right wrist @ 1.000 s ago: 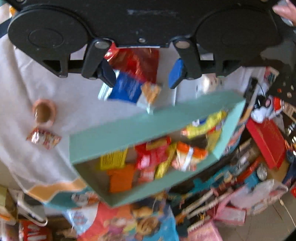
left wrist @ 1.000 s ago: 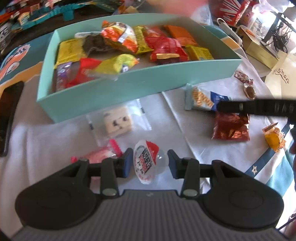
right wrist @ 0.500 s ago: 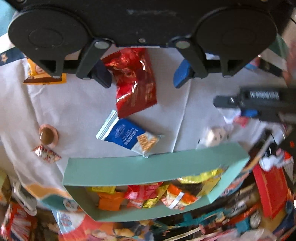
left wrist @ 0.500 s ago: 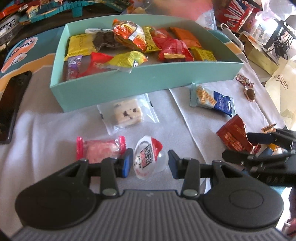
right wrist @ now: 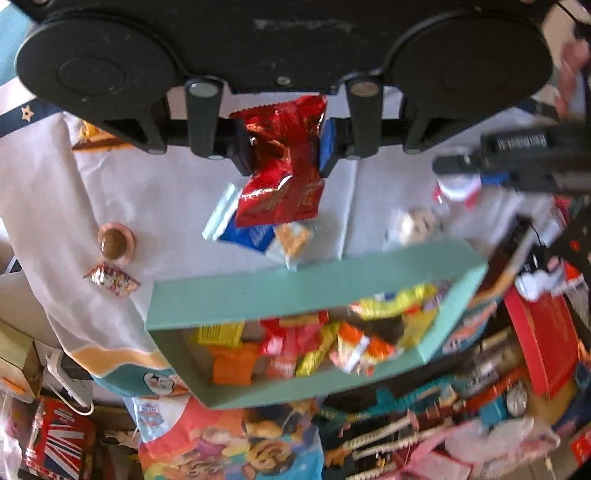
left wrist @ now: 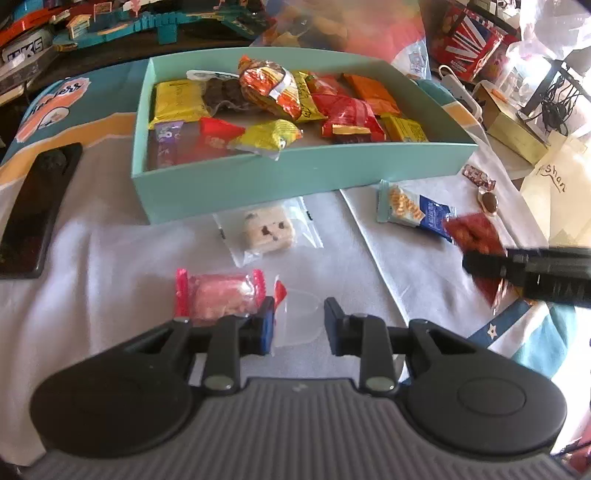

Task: Organize snacks
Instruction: 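Place the red bag in the tray with the right gripper while the left places the cup snack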

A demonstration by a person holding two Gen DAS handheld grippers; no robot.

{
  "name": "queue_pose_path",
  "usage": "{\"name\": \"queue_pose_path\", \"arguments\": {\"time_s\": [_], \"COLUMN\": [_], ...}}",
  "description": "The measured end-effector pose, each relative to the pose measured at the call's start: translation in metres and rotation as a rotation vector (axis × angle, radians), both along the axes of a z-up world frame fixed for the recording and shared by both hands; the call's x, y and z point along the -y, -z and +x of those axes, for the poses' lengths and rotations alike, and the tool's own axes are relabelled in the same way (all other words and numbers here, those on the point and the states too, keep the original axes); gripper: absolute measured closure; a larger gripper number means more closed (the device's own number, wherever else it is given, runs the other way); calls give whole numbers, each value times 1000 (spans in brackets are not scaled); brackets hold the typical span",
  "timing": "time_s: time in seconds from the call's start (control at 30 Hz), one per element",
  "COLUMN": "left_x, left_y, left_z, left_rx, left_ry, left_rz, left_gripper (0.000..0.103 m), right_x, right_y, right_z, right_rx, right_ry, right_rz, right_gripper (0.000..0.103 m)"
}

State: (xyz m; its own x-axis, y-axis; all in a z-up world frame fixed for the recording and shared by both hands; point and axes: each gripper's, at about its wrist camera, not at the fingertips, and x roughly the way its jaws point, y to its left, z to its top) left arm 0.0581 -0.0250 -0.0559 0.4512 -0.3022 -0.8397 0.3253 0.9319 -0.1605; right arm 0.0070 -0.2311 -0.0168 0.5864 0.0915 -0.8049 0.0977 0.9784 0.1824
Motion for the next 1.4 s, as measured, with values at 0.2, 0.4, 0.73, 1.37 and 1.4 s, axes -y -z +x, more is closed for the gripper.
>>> {"name": "queue_pose_path", "arguments": {"time_s": [0.2,0.4,0.73,1.37,1.4], "left_x": [-17,-33,-50,-22,-23], "left_y": [-10,-29,-74,-46,-47], "left_z": [-5,-1,66,128,126], "left_rx": [-1,34,148,152,152], "left_ry": [-25,-49,-110,-136,-140], "left_rz": [-58,-81,-63,13,18], "left_gripper": [76,76,76,8,8], "right_x": [0,-5,-6,-7,-7], "right_y": [-10,-19,-47,-9,-10], "right_z": [9,20,91,170,168], "right_rx": [21,34,97,52,61], "right_ry": [15,6,-19,21,21], "right_rz": [62,101,172,235,228], "right_gripper": [67,67,67,3,0]}}
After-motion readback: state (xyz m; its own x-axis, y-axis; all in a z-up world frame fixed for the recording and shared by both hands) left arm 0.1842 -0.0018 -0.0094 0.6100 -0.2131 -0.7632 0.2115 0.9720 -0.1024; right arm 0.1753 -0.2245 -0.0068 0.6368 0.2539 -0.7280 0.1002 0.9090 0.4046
